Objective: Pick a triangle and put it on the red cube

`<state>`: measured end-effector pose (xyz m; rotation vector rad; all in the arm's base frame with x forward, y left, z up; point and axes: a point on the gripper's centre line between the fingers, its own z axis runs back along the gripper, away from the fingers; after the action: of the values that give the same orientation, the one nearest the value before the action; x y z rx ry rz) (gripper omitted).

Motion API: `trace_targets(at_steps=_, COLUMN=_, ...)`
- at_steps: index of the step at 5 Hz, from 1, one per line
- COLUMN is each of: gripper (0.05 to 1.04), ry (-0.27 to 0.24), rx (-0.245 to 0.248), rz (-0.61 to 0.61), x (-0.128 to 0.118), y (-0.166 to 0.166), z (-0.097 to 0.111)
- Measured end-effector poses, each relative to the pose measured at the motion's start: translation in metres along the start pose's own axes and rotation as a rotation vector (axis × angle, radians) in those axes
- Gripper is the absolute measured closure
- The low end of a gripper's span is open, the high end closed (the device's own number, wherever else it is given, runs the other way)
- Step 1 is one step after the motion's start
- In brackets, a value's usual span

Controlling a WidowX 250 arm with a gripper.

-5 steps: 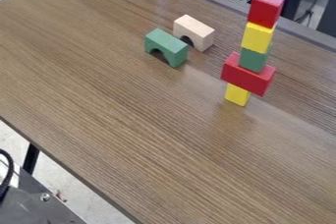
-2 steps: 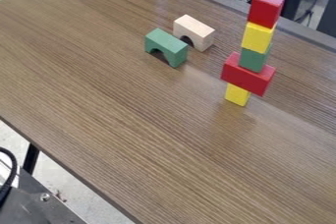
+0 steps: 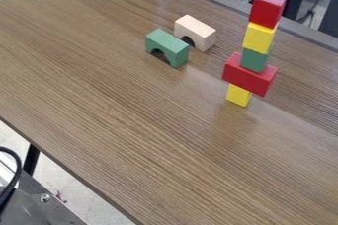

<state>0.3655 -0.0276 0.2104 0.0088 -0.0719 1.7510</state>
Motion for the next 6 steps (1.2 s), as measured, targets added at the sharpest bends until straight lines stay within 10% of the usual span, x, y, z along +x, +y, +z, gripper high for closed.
trace_targets(at_steps=6, gripper=0.549, ry=-0.040, rx=0.053, rz=-0.044, x=-0.021, y=-0.001, z=-0.030)
